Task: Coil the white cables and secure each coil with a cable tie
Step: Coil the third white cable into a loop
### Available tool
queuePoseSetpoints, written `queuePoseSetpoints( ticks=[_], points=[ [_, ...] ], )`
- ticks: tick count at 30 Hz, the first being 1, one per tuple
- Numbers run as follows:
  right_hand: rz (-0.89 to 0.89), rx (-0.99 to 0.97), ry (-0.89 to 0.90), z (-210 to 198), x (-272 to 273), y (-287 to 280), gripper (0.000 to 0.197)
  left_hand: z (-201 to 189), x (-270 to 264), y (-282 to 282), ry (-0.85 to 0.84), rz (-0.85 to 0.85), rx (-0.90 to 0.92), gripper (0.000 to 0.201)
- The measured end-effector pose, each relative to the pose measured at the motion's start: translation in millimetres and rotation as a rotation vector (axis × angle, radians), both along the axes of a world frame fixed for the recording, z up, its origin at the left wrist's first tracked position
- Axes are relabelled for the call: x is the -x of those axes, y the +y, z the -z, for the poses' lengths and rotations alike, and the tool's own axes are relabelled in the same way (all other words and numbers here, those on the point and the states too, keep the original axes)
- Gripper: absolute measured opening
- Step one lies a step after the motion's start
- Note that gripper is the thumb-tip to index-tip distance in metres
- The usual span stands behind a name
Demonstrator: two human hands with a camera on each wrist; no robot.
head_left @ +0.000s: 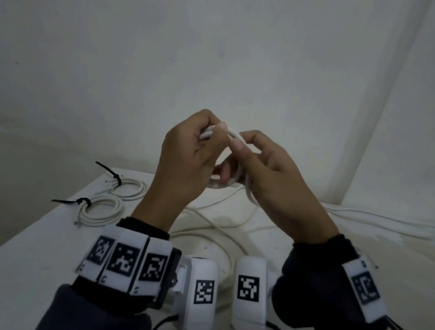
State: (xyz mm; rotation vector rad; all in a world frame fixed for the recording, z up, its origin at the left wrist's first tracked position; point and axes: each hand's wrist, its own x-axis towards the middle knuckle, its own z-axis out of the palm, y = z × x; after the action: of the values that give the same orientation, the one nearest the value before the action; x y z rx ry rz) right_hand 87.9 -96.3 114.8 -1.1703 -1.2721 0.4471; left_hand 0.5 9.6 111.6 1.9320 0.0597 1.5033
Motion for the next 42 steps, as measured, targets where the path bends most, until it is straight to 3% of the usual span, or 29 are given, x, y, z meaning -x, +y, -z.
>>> queuePoseSetpoints(
  ticks=[8, 14, 18, 21, 23, 25, 27, 29, 31, 33, 37, 40, 42],
  points=[
    [-0.086, 0.079, 0.136, -6.6, -2.2, -6.2, 0.041, 1.2, -7.2, -16.5, -0.011, 0.079, 0.117, 0.030],
    [-0.274, 0.046, 0.227, -5.1, -8.5, -7.7, 0.038, 0.7, -9.0, -20.4, -0.020, 0.166, 0.168, 0.032],
    [-0.245, 0.025, 0.278, -2.9, -13.3, -7.8, 0.033, 0.4, -10.0, -19.6, 0.026, 0.251, 0.224, 0.034],
    [-0.185, 0.015, 0.308, -2.6, -13.5, -7.8, 0.029, -2.8, -6.4, -20.4, 0.139, 0.294, 0.219, 0.030],
    [-0.160, -0.023, 0.345, -3.1, -12.7, -6.6, 0.027, -3.8, -5.7, -20.2, 0.218, 0.282, 0.333, 0.031],
    [-0.145, -0.107, 0.407, -4.2, -13.3, -5.2, 0.027, -1.5, -8.6, -17.1, 0.339, 0.256, 0.546, 0.050],
    [-0.144, -0.187, 0.475, -6.1, -14.3, -5.5, 0.027, 4.2, -11.0, -17.2, 0.575, 0.264, 0.728, 0.071],
    [-0.181, -0.248, 0.529, -7.6, -13.9, -7.0, 0.027, 14.4, -14.6, -20.9, 0.889, 0.293, 0.773, 0.090],
    [-0.222, -0.280, 0.557, -8.3, -12.5, -8.0, 0.027, 23.1, -20.3, -27.3, 1.024, 0.413, 0.821, 0.096],
    [-0.240, -0.284, 0.566, -9.1, -11.5, -8.3, 0.027, 27.5, -25.1, -31.4, 0.950, 0.543, 0.927, 0.079],
    [-0.261, -0.268, 0.564, -12.7, -13.5, -12.1, 0.027, 22.5, -26.5, -31.9, 0.492, 0.730, 1.199, 0.031],
    [-0.216, -0.229, 0.489, -14.4, -16.3, -14.1, 0.028, 14.8, -23.4, -28.7, 0.315, 0.780, 1.133, 0.016],
    [-0.207, -0.210, 0.465, -15.3, -18.3, -14.6, 0.031, 9.6, -20.7, -29.4, 0.249, 0.730, 1.030, 0.023]
  ],
)
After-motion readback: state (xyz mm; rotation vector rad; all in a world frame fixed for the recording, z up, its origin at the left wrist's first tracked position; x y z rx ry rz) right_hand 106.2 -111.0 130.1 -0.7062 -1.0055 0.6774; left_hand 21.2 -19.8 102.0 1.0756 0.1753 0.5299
